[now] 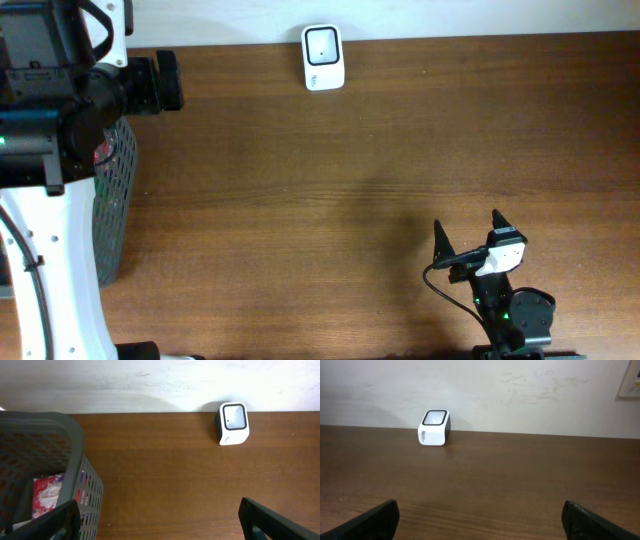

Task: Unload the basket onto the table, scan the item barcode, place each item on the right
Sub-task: 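Move the left gripper over the basket and lower it inside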

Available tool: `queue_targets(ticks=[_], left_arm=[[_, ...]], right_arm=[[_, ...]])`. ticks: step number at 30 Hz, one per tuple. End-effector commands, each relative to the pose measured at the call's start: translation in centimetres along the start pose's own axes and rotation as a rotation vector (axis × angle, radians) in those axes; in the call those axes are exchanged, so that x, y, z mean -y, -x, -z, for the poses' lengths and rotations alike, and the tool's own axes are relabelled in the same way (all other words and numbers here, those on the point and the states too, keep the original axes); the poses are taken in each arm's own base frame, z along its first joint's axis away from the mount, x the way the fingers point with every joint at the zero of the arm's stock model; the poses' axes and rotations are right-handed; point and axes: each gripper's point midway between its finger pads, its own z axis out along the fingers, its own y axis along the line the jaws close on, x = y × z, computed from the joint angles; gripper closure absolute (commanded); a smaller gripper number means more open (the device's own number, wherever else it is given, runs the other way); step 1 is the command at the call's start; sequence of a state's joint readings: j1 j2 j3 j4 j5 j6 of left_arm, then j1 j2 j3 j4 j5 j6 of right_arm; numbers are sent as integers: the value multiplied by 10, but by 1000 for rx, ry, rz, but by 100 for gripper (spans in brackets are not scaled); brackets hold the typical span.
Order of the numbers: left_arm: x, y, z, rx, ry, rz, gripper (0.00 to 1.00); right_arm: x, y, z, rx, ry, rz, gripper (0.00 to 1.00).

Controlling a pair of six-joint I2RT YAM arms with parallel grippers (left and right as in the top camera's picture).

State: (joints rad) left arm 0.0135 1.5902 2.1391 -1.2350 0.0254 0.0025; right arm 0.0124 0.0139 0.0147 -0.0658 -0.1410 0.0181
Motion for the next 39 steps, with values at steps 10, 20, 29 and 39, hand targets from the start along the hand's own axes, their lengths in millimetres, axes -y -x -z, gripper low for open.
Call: queue_targets(ticks=[10, 20, 29, 39], left_arm=[[-2, 0, 1, -5, 9, 12, 1], [-3, 3, -23, -22, 11, 13, 1], [-48, -2, -41, -55, 271, 66, 1], [-125, 17, -31, 69, 295, 270, 1]], right_arm=[[1, -3, 0, -4, 0, 6, 1], [1, -3, 0, -4, 0, 6, 2], [1, -3, 0, -4, 0, 6, 1], [1, -3, 0, -4, 0, 6, 1]])
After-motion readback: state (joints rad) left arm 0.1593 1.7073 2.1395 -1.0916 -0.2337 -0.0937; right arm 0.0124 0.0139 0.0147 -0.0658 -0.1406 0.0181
